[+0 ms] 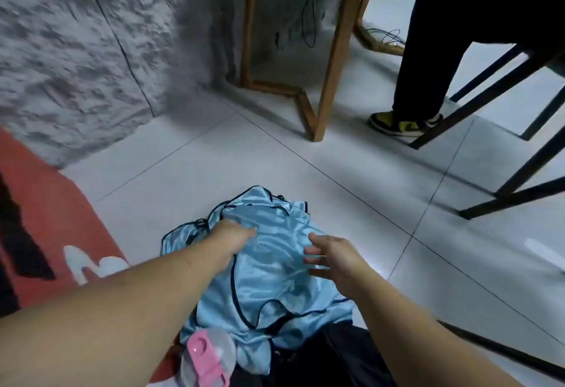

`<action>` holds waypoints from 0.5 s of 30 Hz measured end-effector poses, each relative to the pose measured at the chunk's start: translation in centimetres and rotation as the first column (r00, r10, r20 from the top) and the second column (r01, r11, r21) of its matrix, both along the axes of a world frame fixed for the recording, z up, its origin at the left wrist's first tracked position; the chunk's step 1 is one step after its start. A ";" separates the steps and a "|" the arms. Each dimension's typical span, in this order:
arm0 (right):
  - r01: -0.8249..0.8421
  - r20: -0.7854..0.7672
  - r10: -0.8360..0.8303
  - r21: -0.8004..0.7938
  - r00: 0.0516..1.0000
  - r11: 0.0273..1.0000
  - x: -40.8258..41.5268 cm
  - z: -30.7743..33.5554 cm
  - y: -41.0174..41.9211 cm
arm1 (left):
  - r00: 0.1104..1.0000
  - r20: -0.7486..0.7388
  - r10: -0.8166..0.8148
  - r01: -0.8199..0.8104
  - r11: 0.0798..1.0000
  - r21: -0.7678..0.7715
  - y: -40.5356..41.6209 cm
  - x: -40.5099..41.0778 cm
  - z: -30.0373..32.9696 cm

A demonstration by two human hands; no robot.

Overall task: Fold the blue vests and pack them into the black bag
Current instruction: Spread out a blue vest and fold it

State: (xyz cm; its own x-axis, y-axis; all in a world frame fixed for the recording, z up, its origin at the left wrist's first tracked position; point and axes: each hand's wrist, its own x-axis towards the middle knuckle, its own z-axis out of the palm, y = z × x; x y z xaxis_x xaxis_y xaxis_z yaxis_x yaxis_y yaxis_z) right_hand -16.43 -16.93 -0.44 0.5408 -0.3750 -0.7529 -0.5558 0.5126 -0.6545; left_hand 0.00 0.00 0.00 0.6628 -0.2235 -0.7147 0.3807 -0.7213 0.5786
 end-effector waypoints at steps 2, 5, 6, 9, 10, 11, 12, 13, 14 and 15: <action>-0.002 -0.037 -0.002 -0.101 0.999 0.995 0.5 -2.5 -0.2 | 0.999 0.051 0.001 -0.001 1.000 0.011 -0.2 0.6 -1.6; 0.027 -0.084 -0.050 -0.253 0.995 0.967 0.6 -6.3 -0.2 | 0.995 0.095 0.040 -0.049 0.994 0.097 1.7 1.4 -4.4; -0.006 -0.133 -0.043 -0.354 0.990 0.935 0.6 -7.3 -0.1 | 0.995 0.085 0.044 -0.056 0.987 0.148 2.7 1.3 -5.5; -0.316 -0.464 0.027 -0.558 0.886 0.767 0.7 -9.7 0.2 | 0.998 0.025 0.058 -0.063 0.932 0.358 5.5 2.2 -11.2; -0.362 -0.532 0.035 -0.526 0.846 0.770 0.5 -10.3 0.4 | 0.996 -0.011 0.087 -0.077 0.926 0.371 5.9 2.1 -11.5; -0.356 -0.540 0.054 -0.472 0.840 0.807 0.4 -11.0 0.7 | 0.991 -0.041 0.125 -0.102 0.928 0.358 5.9 1.5 -10.6; -0.310 -0.511 0.069 -0.403 0.857 0.861 0.3 -11.4 1.1 | 0.983 -0.079 0.168 -0.134 0.937 0.323 5.8 1.1 -10.4; -0.264 -0.473 0.081 -0.336 0.878 0.904 0.3 -12.0 1.5 | 0.969 -0.127 0.211 -0.164 0.938 0.306 5.6 0.5 -10.2; -0.253 -0.452 0.097 -0.299 0.887 0.920 0.6 -12.4 2.1 | 0.954 -0.174 0.244 -0.193 0.944 0.269 5.5 0.2 -10.5; -0.266 -0.454 0.116 -0.281 0.883 0.922 0.8 -12.9 2.7 | 0.933 -0.239 0.268 -0.213 0.949 0.232 5.5 0.1 -10.6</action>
